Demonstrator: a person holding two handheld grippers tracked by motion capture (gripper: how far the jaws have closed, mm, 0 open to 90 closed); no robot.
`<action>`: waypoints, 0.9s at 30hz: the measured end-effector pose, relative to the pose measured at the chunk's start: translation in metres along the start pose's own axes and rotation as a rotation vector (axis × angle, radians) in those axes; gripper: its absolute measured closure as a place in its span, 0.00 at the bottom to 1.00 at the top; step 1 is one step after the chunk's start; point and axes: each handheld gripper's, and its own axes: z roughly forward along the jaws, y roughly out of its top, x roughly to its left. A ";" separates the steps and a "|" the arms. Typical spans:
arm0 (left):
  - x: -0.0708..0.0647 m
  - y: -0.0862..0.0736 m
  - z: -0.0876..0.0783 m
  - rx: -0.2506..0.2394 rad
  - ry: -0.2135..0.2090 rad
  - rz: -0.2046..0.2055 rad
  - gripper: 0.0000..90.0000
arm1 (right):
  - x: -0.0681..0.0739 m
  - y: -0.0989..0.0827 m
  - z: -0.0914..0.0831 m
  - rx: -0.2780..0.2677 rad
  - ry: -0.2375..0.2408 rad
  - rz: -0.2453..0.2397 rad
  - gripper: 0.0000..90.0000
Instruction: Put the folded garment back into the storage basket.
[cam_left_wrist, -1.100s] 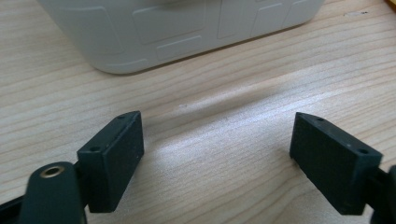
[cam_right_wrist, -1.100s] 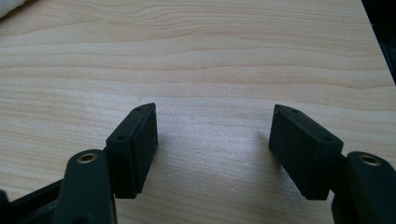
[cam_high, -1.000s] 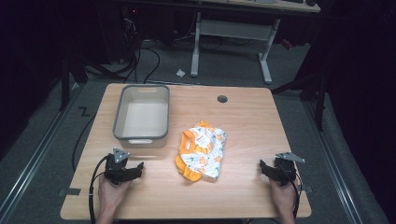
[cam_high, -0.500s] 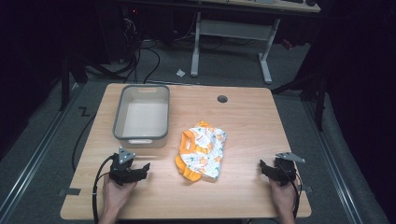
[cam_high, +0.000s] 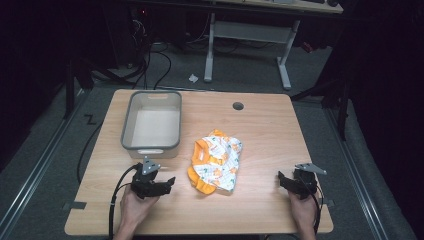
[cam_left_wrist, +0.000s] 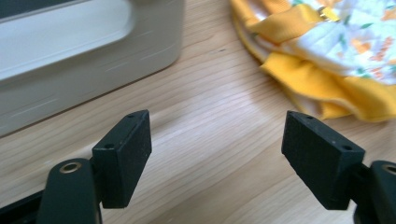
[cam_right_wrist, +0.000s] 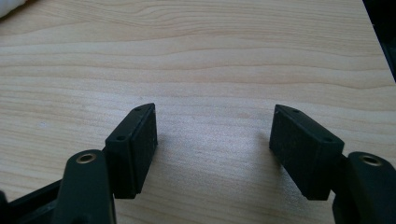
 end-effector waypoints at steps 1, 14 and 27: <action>0.000 0.000 0.000 0.000 0.000 0.000 0.26 | 0.000 0.000 0.000 0.000 0.000 0.000 0.36; -0.025 0.030 0.012 0.019 -0.064 0.060 0.24 | 0.000 0.000 0.000 0.001 0.003 -0.003 0.36; -0.046 0.075 0.036 0.024 -0.107 0.119 0.22 | 0.000 0.001 0.000 0.003 0.004 -0.001 0.36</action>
